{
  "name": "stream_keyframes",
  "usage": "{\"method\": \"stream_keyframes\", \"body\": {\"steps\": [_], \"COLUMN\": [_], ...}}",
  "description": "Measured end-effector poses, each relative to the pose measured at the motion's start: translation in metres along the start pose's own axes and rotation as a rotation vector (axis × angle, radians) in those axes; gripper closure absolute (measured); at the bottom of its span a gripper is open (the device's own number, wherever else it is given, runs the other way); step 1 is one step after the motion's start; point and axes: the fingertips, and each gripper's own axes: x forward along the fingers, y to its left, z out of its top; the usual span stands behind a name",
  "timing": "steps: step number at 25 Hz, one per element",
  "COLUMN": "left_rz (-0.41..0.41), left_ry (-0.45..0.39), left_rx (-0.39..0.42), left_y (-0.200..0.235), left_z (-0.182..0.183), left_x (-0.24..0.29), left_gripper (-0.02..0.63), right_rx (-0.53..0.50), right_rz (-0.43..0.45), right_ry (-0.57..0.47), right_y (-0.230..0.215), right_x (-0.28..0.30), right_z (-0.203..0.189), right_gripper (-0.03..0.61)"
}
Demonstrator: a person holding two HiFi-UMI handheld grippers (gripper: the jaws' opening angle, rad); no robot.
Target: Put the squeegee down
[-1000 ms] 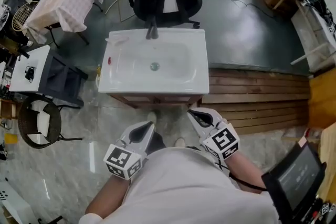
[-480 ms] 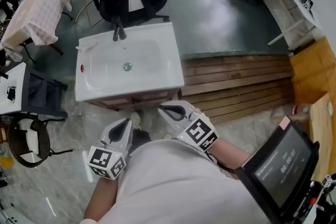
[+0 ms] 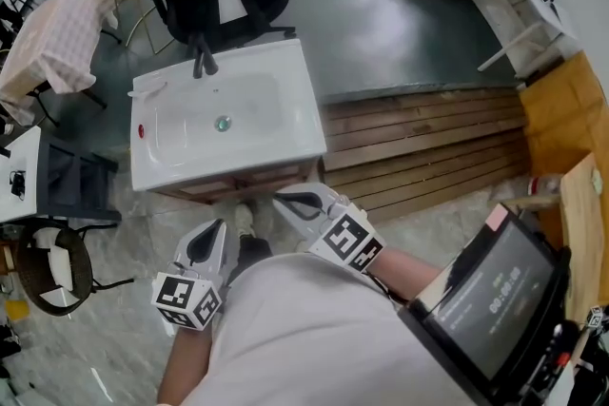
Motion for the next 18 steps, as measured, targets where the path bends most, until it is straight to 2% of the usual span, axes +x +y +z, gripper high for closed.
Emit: {"method": "stream_keyframes", "body": {"steps": [18], "left_rz": [0.028], "left_ry": [0.020], "left_rx": [-0.020], "left_y": [0.030], "left_z": [-0.005], "left_x": [0.010], "left_gripper": [0.606], "right_rx": [0.002], "right_rz": [0.018], "right_ry": [0.027], "right_y": [-0.009], "right_x": [0.029], "right_z": [0.000], "right_gripper": [0.577]}}
